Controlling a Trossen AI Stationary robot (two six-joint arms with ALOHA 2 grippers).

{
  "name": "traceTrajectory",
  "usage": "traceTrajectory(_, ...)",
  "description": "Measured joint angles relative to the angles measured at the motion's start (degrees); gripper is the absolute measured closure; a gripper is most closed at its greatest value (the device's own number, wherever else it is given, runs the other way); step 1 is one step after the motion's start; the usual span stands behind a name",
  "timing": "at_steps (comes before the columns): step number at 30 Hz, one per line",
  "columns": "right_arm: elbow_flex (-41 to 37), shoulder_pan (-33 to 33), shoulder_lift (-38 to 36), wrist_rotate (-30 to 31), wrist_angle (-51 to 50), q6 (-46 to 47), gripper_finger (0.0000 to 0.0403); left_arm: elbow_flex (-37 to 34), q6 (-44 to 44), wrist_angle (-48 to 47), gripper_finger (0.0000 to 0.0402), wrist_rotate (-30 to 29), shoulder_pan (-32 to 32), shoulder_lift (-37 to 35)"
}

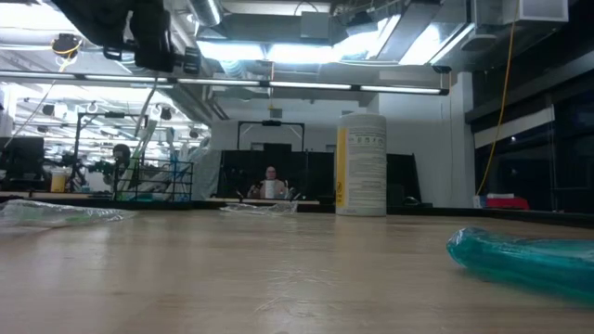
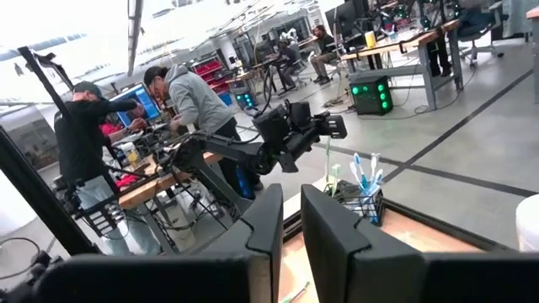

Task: Pick & Place toothbrushing station
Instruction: Put the green toothbrush into the left section of the black organizer

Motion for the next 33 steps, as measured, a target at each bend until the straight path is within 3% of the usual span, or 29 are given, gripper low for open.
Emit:
traceTrajectory(6,0.0,-0.7,-0.3,0.5,0.3,1.0,0.0353,0.0,6.3,5.0,0.0394,-0.7,2.1,3.4)
traceTrajectory(25,0.0,-0.6,-0.3,4.3,3.1,3.2,0.0353,0.0,0.2,7.4,0.0394,1.2,8.2,14.5)
traceTrajectory(33,0.0,-0.6,-0.3,5.0,3.3,3.2,0.0353,-3.2,-2.2,4.9,0.0393,-3.4,7.4,15.1)
